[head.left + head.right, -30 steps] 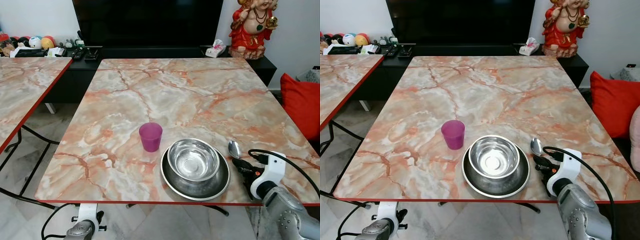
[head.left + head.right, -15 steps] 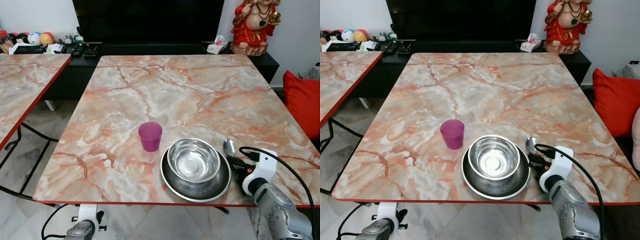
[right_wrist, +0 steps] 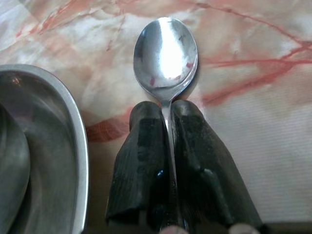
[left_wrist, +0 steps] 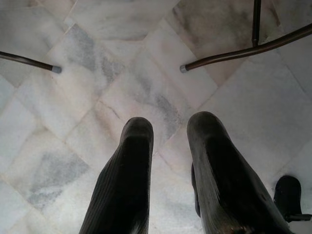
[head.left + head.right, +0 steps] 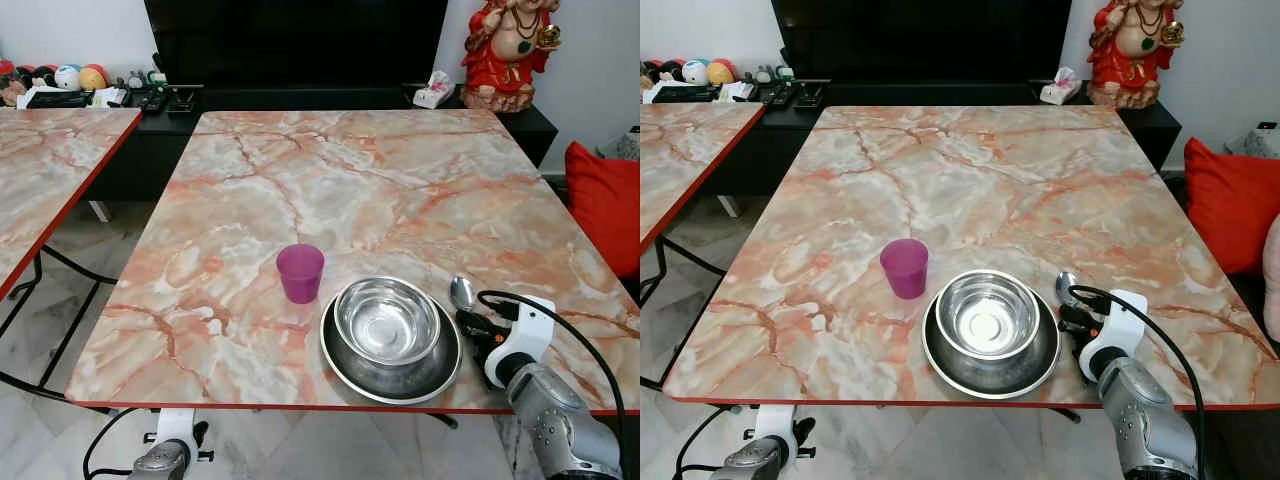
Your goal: Setting the table
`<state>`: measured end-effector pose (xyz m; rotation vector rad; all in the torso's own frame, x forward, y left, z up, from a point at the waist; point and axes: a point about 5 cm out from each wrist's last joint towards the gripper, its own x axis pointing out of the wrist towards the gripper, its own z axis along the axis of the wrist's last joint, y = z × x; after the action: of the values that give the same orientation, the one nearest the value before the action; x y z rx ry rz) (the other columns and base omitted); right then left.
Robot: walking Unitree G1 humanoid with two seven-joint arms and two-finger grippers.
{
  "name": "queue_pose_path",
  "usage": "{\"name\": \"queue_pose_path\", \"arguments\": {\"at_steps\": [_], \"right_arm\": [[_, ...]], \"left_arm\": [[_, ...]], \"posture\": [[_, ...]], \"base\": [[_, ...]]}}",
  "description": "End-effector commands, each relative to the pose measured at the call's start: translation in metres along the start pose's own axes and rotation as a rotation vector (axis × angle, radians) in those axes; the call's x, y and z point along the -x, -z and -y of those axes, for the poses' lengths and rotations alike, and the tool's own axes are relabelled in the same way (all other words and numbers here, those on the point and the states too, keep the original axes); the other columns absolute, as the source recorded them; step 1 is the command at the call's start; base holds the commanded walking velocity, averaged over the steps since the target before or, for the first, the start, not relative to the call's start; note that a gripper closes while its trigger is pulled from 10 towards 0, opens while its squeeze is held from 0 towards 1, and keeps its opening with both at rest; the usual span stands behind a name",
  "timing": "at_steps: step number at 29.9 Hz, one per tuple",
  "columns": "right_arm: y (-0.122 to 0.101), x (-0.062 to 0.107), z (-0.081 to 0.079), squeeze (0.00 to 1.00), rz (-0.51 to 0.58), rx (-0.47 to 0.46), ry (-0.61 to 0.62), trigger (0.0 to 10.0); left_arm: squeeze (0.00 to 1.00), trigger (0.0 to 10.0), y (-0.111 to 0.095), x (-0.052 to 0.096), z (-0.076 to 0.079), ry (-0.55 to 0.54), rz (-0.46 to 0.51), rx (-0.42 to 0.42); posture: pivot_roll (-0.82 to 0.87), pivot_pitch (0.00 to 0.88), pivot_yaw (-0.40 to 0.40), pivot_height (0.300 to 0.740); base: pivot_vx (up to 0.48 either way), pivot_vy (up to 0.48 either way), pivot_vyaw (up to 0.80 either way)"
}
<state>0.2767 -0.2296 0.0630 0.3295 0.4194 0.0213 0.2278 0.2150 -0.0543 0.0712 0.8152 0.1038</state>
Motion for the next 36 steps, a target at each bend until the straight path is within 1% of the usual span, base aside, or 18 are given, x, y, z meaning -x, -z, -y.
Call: {"name": "queue_pose_path", "arguments": {"at_steps": [1,14,15,16,17,20,24,26,36], "right_arm": [[-0.0013,-0.0027,-0.0034,0.00,0.007,0.011,-0.003,10.0],[0.0019,-0.0051,-0.0063,0.00,0.000,0.015,-0.015,10.0],[0.0016,-0.0052,-0.0065,0.21,-0.001,0.021,-0.018,10.0],[0.0016,-0.0052,-0.0065,0.21,-0.001,0.022,-0.019,10.0],[0.0015,-0.0052,-0.0065,0.23,-0.001,0.023,-0.018,10.0],[0.0013,-0.0052,-0.0065,0.23,-0.001,0.025,-0.016,10.0],[0.0012,-0.0056,-0.0062,0.20,0.000,0.029,-0.013,10.0],[0.0016,-0.0069,-0.0044,0.21,-0.001,0.041,0.005,10.0],[-0.0009,-0.0093,-0.0019,0.21,0.011,0.042,0.034,10.0]], "left_arm": [[0.00,10.0,0.0005,0.0000,-0.0004,-0.002,-0.007,0.000],[0.00,10.0,0.0003,-0.0001,-0.0007,-0.003,-0.007,-0.003],[0.00,10.0,0.0002,-0.0001,-0.0005,-0.002,-0.007,-0.003],[0.00,10.0,0.0002,-0.0001,-0.0004,-0.002,-0.007,-0.004],[0.00,10.0,0.0002,-0.0001,-0.0004,-0.002,-0.006,-0.004],[0.00,10.0,0.0000,-0.0002,0.0000,-0.002,-0.006,-0.005],[0.00,10.0,-0.0001,-0.0002,0.0002,-0.001,-0.006,-0.006],[0.00,10.0,0.0001,-0.0002,0.0003,-0.001,-0.006,-0.005],[0.00,10.0,0.0001,-0.0001,-0.0002,-0.003,-0.007,-0.008]], "posture": [[0.02,0.000,0.008,0.740],[0.03,0.000,0.007,0.740],[0.03,0.000,0.007,0.740],[0.03,0.000,0.007,0.740],[0.03,0.000,0.007,0.740],[0.03,0.000,0.007,0.740],[0.03,0.000,0.007,0.740],[0.03,0.000,0.007,0.740],[0.03,0.000,0.008,0.740]], "base": [[0.000,0.000,0.00],[0.000,0.000,0.00],[0.000,0.000,0.00],[0.000,0.000,0.00],[0.000,0.000,0.00],[0.000,0.000,0.00],[0.000,0.000,0.00],[0.000,0.000,0.00],[0.000,0.000,0.00]]}}
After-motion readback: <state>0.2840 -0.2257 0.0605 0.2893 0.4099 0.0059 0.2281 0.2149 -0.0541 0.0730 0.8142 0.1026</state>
